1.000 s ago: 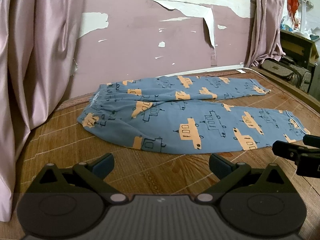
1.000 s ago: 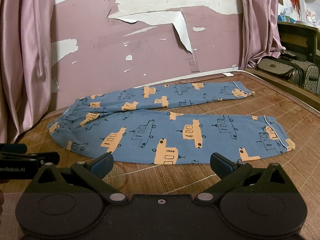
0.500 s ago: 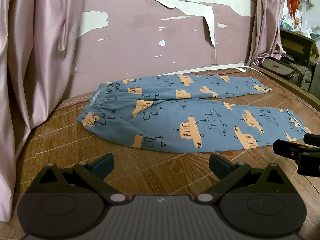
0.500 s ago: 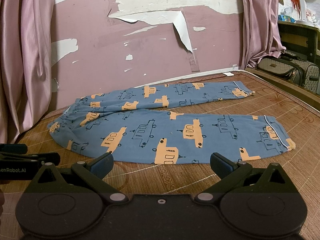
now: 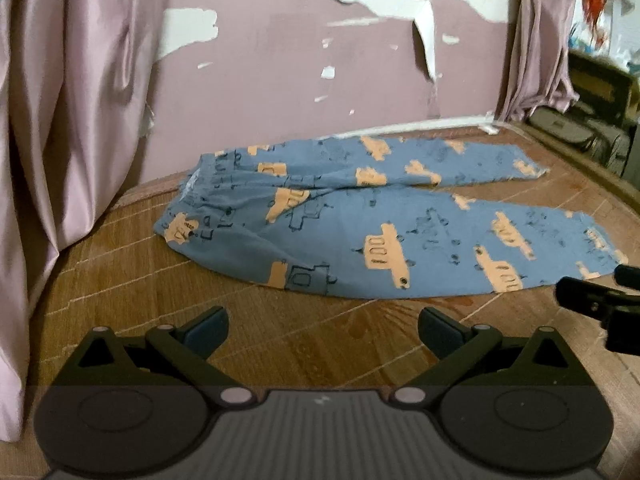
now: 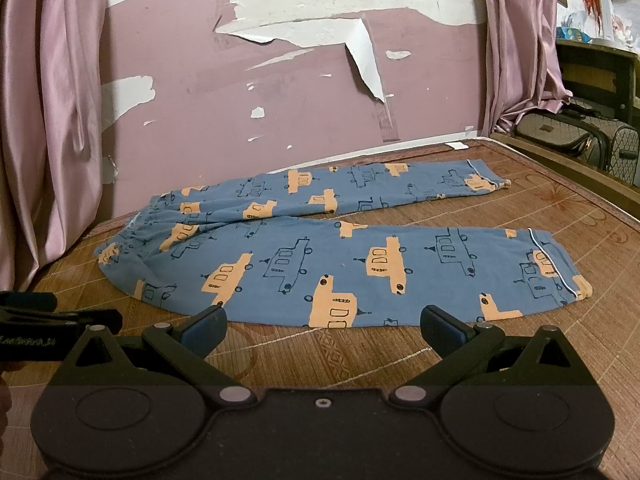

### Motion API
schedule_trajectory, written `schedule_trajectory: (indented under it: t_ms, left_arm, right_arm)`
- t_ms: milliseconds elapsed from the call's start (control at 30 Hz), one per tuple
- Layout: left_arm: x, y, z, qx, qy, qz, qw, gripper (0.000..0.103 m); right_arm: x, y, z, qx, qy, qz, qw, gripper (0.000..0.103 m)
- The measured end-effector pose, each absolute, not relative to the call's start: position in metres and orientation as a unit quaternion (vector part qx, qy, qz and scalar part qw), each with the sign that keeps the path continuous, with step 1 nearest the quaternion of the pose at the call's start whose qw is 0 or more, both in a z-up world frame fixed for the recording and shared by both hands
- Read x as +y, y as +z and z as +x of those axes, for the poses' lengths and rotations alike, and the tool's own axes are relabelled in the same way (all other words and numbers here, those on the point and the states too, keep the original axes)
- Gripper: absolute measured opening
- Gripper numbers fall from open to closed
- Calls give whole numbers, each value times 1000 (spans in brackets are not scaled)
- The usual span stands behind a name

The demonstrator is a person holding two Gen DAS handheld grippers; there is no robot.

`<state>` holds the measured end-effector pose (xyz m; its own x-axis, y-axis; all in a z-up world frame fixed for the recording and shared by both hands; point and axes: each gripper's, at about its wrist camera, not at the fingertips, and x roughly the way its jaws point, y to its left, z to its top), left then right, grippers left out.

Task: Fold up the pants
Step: 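Grasp the pant leg hems with the left and right grippers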

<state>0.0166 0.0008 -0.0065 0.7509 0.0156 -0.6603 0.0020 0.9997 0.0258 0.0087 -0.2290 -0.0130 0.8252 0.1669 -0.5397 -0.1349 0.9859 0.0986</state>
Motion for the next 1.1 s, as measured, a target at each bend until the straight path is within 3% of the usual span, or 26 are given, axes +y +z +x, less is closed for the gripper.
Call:
schedule_trajectory:
  t_ms: [300, 567, 833, 1100]
  left_arm:
    - [22, 37, 99, 410, 25, 84, 908, 103]
    - [63, 77, 189, 427, 50, 155, 890, 103]
    - [102, 55, 269, 394, 40, 136, 908, 103]
    - [89, 13, 318, 355, -8, 200, 913, 102]
  right_arm:
    - [-235, 14, 58, 265, 176, -16, 948, 103]
    - [-255, 32, 148, 313, 230, -33, 921, 103]
    - [-256, 2, 273, 338, 221, -72, 912, 102]
    - [-238, -27, 366, 339, 243, -126, 900, 100]
